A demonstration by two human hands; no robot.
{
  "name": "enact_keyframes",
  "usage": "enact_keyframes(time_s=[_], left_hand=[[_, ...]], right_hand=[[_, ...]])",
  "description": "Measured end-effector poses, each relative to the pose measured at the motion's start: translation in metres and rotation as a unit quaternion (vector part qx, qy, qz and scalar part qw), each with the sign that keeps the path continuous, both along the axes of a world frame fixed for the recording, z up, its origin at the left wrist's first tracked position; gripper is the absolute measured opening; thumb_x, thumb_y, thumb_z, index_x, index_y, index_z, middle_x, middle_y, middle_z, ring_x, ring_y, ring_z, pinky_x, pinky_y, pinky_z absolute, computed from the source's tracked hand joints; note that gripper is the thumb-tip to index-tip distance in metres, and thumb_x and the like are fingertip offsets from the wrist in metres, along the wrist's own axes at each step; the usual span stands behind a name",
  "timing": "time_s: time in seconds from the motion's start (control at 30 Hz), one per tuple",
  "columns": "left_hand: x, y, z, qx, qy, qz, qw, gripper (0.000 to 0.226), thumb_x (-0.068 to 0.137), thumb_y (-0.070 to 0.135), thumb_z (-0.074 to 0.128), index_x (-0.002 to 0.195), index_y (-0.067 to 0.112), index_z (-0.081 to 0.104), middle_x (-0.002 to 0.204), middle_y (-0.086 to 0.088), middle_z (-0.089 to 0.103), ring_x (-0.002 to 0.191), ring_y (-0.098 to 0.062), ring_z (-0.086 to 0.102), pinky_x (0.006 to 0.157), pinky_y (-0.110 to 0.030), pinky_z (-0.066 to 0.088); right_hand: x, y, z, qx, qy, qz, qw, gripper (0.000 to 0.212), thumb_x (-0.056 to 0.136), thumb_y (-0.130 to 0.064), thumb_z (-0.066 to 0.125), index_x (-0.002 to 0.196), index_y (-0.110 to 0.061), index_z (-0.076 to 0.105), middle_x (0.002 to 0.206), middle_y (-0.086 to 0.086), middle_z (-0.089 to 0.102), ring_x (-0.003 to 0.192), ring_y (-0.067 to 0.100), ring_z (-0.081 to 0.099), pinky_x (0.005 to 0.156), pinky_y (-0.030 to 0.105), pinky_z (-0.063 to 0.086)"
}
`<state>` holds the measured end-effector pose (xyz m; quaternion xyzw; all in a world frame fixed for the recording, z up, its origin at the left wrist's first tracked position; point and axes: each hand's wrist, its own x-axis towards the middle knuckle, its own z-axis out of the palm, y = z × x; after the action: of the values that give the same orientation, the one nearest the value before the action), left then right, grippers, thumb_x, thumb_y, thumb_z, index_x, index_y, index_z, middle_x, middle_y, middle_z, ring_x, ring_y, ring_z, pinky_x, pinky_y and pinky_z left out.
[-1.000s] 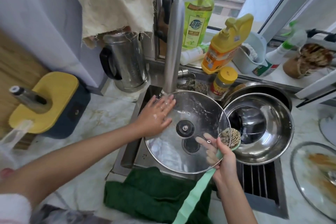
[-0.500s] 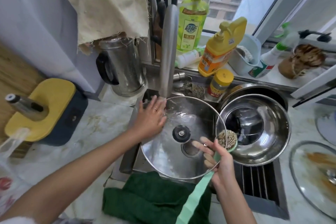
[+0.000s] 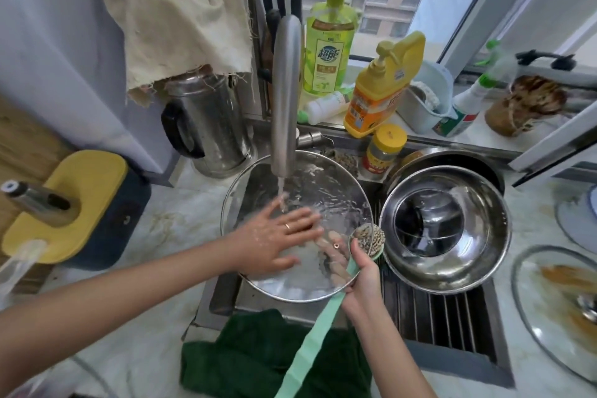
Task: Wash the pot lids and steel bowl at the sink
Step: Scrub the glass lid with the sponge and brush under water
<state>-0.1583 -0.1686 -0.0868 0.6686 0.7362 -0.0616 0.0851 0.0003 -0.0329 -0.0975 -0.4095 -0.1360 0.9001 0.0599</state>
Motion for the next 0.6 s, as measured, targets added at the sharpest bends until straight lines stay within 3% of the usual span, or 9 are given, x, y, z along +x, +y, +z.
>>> enact_keyframes(time_s=[0.07, 0.13, 0.17, 0.23, 0.3, 0.37, 0.43, 0.53, 0.6], left_hand=[[-0.017, -0.002, -0.001, 0.021, 0.046, 0.096, 0.994, 0.064, 0.093, 0.058, 0.009, 0.148, 0.036, -0.017, 0.16, 0.002, -0.012, 0.149, -0.026, -0.005, 0.114, -0.051, -0.011], [-0.019, 0.017, 0.0, 0.046, 0.031, 0.205, 0.977, 0.069, 0.091, 0.057, 0.012, 0.15, 0.028, -0.01, 0.16, -0.003, -0.007, 0.148, -0.03, 0.013, 0.113, -0.056, 0.004], [-0.015, 0.032, 0.0, 0.059, 0.016, 0.261, 0.963, 0.072, 0.09, 0.056, 0.011, 0.15, 0.023, -0.011, 0.159, -0.004, -0.012, 0.148, -0.027, 0.008, 0.114, -0.059, 0.007], [0.004, 0.063, -0.001, 0.067, -0.033, 0.349, 0.934, 0.075, 0.089, 0.057, 0.004, 0.147, 0.017, -0.02, 0.155, -0.007, -0.029, 0.144, -0.023, -0.02, 0.117, -0.057, -0.004], [0.029, 0.083, 0.001, 0.066, -0.078, 0.326, 0.94, 0.069, 0.096, 0.051, 0.006, 0.149, 0.016, -0.022, 0.153, -0.006, -0.035, 0.142, -0.02, -0.03, 0.117, -0.049, -0.015], [0.05, 0.082, 0.004, 0.07, -0.108, 0.212, 0.969, 0.061, 0.1, 0.041, 0.011, 0.152, 0.021, -0.015, 0.157, 0.0, -0.027, 0.145, -0.014, -0.024, 0.118, -0.045, -0.015], [0.056, 0.059, 0.008, 0.057, -0.148, 0.096, 0.983, 0.059, 0.103, 0.037, 0.018, 0.153, 0.023, -0.01, 0.159, 0.005, -0.02, 0.144, -0.007, -0.023, 0.118, -0.039, -0.015], [0.044, 0.016, 0.007, 0.008, -0.121, 0.047, 0.991, 0.059, 0.101, 0.048, 0.013, 0.15, 0.034, -0.017, 0.157, 0.012, -0.025, 0.142, -0.005, -0.028, 0.114, -0.036, -0.024], [0.023, 0.002, -0.001, -0.02, -0.065, 0.119, 0.991, 0.064, 0.091, 0.058, -0.002, 0.148, 0.035, -0.022, 0.156, 0.01, -0.028, 0.143, -0.013, -0.028, 0.114, -0.043, -0.022]], right_hand=[[0.001, 0.002, 0.005, 0.002, 0.001, -0.008, 1.0, 0.037, 0.083, -0.032, 0.057, 0.105, -0.003, 0.062, 0.11, 0.027, 0.065, 0.032, 0.007, 0.035, 0.032, 0.017, 0.027], [-0.001, 0.001, 0.014, 0.018, 0.01, 0.0, 1.0, 0.035, 0.086, -0.032, 0.051, 0.102, -0.003, 0.061, 0.103, 0.026, 0.067, 0.028, 0.002, 0.026, 0.026, 0.013, 0.02], [-0.003, 0.002, 0.016, 0.033, 0.012, 0.001, 0.999, 0.034, 0.088, -0.032, 0.049, 0.101, -0.003, 0.062, 0.101, 0.026, 0.067, 0.028, 0.002, 0.026, 0.026, 0.013, 0.019], [-0.009, 0.003, 0.018, 0.064, 0.004, 0.0, 0.998, 0.032, 0.096, -0.029, 0.044, 0.099, -0.004, 0.062, 0.085, 0.019, 0.068, 0.028, 0.002, 0.027, 0.029, 0.013, 0.019], [-0.014, 0.003, 0.02, 0.083, 0.01, -0.006, 0.996, 0.03, 0.1, -0.026, 0.042, 0.096, -0.007, 0.064, 0.07, 0.008, 0.068, 0.036, 0.007, 0.047, 0.037, 0.016, 0.035], [-0.017, 0.005, 0.026, 0.097, 0.022, -0.017, 0.995, 0.03, 0.1, -0.024, 0.043, 0.094, -0.011, 0.07, 0.082, 0.008, 0.073, 0.064, 0.018, 0.069, 0.056, 0.027, 0.055], [-0.015, 0.008, 0.027, 0.086, 0.024, -0.038, 0.995, 0.031, 0.1, -0.026, 0.043, 0.097, -0.01, 0.07, 0.089, 0.011, 0.074, 0.076, 0.022, 0.072, 0.061, 0.031, 0.059], [-0.005, 0.018, 0.026, 0.094, 0.011, -0.027, 0.995, 0.034, 0.092, -0.036, 0.05, 0.099, -0.006, 0.064, 0.083, 0.014, 0.072, 0.049, 0.014, 0.059, 0.046, 0.023, 0.046], [0.002, 0.027, 0.028, 0.126, -0.005, -0.013, 0.992, 0.034, 0.096, -0.034, 0.044, 0.095, -0.005, 0.061, 0.08, 0.017, 0.071, 0.032, 0.003, 0.035, 0.032, 0.015, 0.025]])
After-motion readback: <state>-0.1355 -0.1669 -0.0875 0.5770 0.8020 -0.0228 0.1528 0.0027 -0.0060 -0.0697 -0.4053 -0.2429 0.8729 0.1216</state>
